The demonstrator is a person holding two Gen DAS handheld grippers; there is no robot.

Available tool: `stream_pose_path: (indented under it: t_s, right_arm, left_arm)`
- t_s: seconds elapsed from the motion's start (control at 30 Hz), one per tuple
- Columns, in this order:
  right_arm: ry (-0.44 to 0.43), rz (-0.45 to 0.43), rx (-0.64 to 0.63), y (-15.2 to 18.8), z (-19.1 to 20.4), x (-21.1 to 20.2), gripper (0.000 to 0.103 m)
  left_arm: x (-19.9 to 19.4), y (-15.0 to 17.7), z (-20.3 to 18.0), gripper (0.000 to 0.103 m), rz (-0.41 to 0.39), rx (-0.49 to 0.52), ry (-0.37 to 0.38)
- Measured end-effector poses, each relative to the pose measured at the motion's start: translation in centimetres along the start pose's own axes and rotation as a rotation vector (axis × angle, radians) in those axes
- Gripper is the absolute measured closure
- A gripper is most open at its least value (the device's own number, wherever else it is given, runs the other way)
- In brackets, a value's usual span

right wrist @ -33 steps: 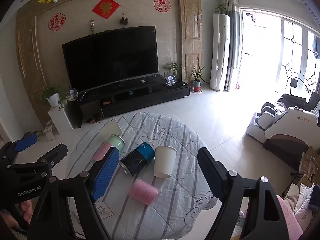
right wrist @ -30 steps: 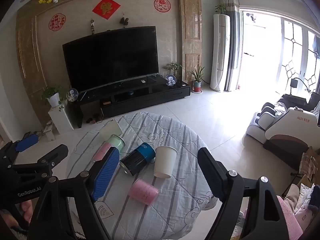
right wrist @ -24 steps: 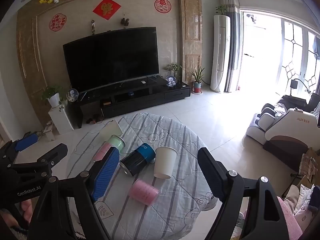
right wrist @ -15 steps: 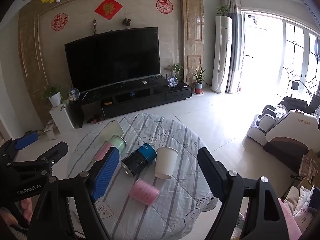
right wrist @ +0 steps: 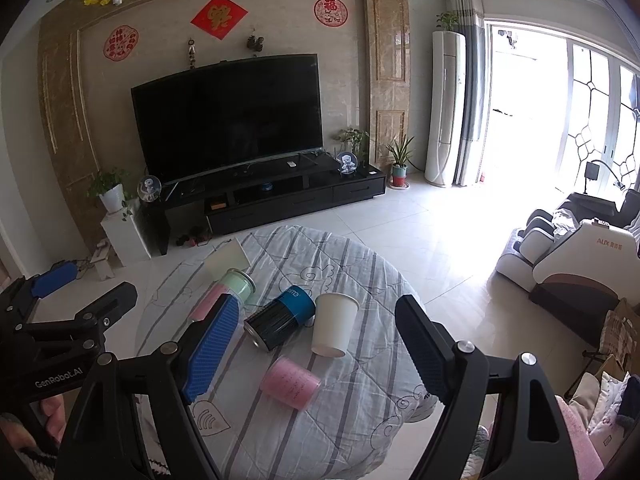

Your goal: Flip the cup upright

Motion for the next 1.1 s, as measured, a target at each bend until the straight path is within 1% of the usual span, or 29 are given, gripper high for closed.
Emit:
stream_pose_path:
  t_s: [0.3, 0.87, 1.1]
  right_arm:
    - [0.012, 0.007, 0.007, -0.05, -0.25, 0.03, 0.021]
    - [0.006, 0.004, 0.002, -0.14, -0.12, 0.06, 0.021]
    - [0.005, 0.006, 0.006, -0.08, -0.48, 0.13, 0.021]
  left_arm:
    - [-0.03, 0.01, -0.08, 0.0, -0.001, -0.002, -0.001]
    - [0.07, -0.33, -0.17, 0.0, -0.005, 0.004, -0.002]
    - [0.27, -0.68, -0.33, 0.0, 0.009, 0.013, -0.004]
Point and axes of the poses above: each gripper's, at about its wrist camera, not at the fingertips, and x roughly the way its jaws point, z to its left, y to its underside, the point moved 3 cm from there along x, roughly the way its jaws point, and after that the axes turned 12 degrees about -y, right-handed, at the moved point
